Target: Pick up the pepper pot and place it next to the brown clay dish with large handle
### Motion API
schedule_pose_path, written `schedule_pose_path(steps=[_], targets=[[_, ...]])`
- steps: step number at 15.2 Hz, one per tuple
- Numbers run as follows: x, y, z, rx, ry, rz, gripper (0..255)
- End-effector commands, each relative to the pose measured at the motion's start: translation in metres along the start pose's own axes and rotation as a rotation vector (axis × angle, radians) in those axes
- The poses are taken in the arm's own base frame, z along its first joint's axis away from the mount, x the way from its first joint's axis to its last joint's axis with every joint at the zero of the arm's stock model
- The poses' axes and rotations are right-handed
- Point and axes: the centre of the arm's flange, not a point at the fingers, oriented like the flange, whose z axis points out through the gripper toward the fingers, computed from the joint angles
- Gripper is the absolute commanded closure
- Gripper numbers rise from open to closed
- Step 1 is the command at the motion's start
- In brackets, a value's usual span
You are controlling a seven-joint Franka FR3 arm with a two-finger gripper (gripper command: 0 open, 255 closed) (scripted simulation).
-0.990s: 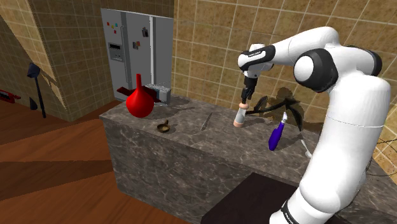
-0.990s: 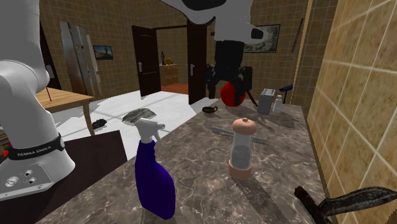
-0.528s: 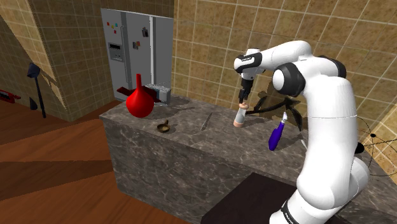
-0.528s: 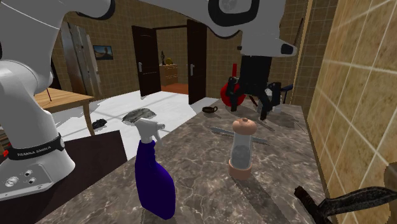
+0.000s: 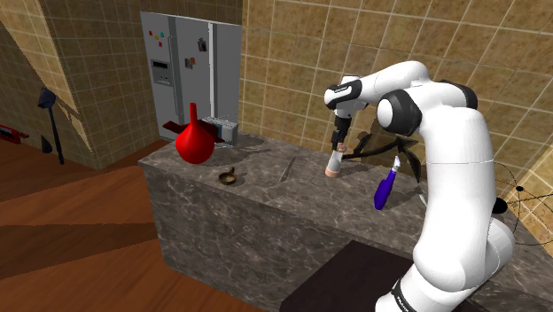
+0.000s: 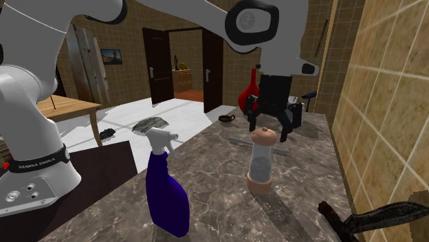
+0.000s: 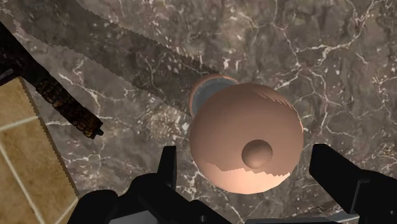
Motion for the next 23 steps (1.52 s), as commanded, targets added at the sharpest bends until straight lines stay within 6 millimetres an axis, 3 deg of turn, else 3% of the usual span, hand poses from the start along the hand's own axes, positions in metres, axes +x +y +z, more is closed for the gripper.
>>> schedule_pose_path(steps=[1, 5, 6, 15, 23], targets=[[0.000, 0.000, 0.001, 0.000, 0.000, 0.000, 0], [0.000, 0.000, 0.001, 0.000, 0.000, 0.000, 0], [0.000, 0.000, 0.001, 0.000, 0.000, 0.000, 255], [0.000, 0.000, 0.001, 0.000, 0.000, 0.000, 255], [-0.004, 0.000, -0.041, 0.000, 0.000, 0.000, 255]])
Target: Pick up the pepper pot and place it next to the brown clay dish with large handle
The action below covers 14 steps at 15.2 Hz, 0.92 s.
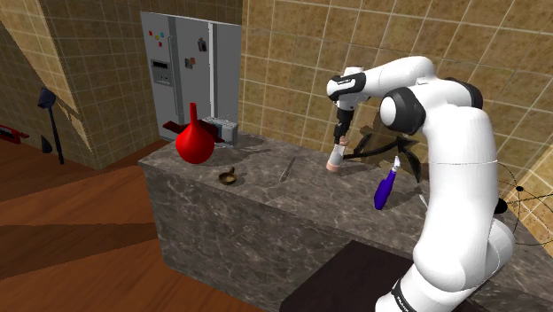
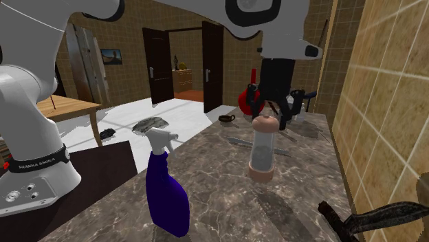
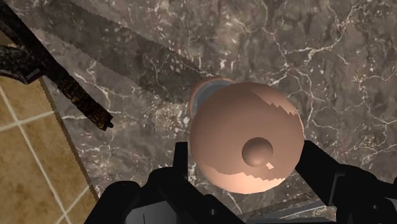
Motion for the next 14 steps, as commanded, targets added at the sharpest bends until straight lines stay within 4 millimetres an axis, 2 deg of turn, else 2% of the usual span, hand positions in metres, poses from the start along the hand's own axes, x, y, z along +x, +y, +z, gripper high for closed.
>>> schedule_pose_path(steps=[1, 14], targets=[[0.000, -0.001, -0.010, 0.000, 0.000, 0.000, 255], [-0.006, -0.001, -0.078, 0.000, 0.000, 0.000, 255]])
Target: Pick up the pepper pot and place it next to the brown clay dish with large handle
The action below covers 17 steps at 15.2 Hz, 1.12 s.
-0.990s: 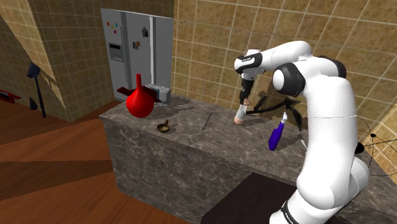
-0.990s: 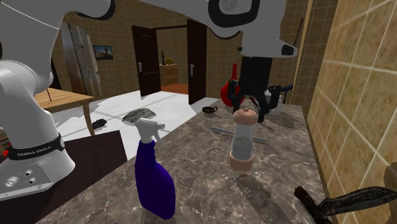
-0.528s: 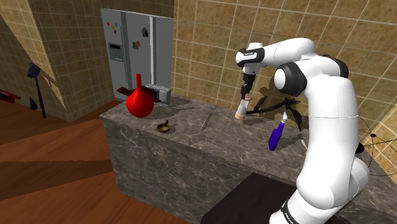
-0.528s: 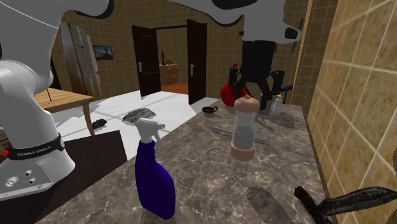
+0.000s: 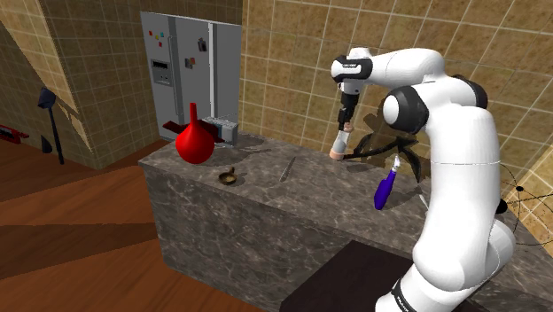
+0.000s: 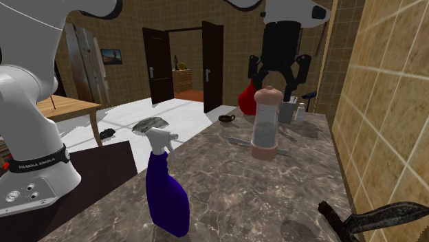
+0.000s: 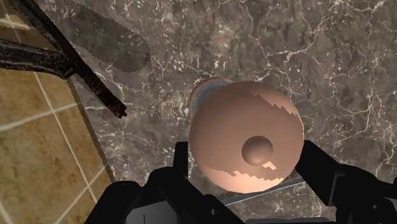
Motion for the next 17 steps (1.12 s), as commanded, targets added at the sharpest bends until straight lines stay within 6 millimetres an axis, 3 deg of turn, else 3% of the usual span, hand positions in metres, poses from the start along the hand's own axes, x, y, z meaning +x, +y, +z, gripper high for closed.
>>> schedule_pose_path(steps=[1, 17], targets=[[-0.001, 0.000, -0.010, 0.000, 0.000, 0.000, 255], [0.099, -0.186, -0.019, 0.000, 0.000, 0.000, 255]])
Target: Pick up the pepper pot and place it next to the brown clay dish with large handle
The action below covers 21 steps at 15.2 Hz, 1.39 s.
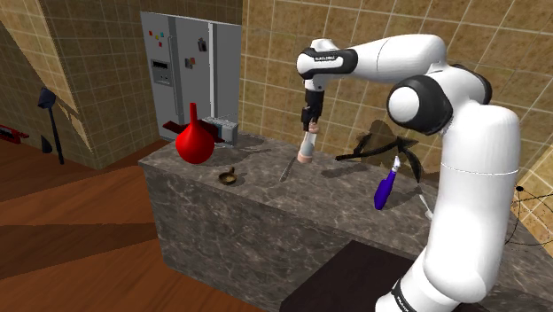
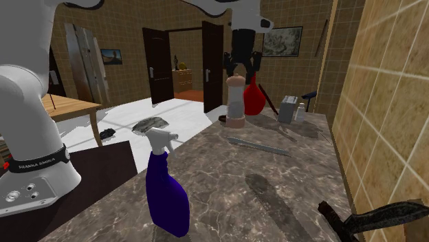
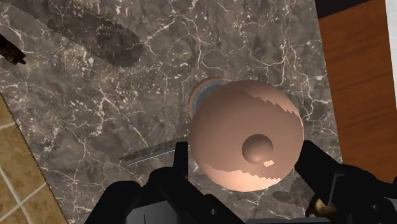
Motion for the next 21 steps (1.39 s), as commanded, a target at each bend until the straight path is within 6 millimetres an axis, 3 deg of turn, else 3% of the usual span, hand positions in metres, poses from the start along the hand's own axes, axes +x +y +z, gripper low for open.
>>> schedule_pose_path(steps=[1, 21], targets=[[0.012, -0.021, 0.001, 0.000, 0.000, 0.001, 255], [0.138, -0.254, -0.010, 0.000, 0.000, 0.001, 255]])
